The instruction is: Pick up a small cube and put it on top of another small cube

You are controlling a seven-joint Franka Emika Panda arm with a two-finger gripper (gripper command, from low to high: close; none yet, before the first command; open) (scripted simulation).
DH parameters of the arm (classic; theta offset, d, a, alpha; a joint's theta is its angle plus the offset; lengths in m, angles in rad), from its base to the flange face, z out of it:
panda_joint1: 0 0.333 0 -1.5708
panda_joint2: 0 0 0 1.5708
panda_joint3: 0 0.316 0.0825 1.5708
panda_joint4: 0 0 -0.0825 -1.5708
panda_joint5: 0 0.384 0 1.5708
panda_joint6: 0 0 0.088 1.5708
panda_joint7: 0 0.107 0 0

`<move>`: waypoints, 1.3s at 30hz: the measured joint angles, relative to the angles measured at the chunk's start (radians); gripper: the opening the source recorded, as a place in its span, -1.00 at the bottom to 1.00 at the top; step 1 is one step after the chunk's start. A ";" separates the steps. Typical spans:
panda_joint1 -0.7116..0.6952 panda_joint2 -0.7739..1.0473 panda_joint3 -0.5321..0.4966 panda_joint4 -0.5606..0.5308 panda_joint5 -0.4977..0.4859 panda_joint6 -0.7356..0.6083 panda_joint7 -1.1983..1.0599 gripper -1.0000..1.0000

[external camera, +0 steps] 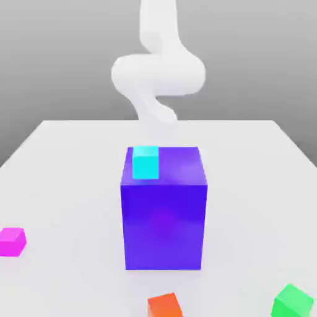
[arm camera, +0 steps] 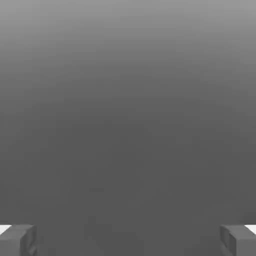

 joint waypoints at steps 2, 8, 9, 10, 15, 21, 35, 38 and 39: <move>0.011 0.075 -0.061 -0.014 0.016 0.029 -0.066 0.00; 0.033 0.288 -0.236 -0.052 0.084 0.111 -0.269 0.00; 0.035 0.323 -0.264 -0.059 0.099 0.124 -0.305 0.00; 0.036 0.359 -0.291 -0.065 0.115 0.138 -0.343 0.00; 0.019 0.544 -0.403 -0.096 0.211 0.202 -0.540 0.00; -0.086 0.769 -0.464 -0.132 0.329 0.276 -0.778 0.00; -0.372 1.173 -0.304 -0.126 0.546 0.500 -1.115 -1.00; -0.372 1.173 -0.304 -0.126 0.545 0.498 -1.115 -1.00; -0.372 1.173 -0.304 -0.126 0.545 0.497 -1.115 -1.00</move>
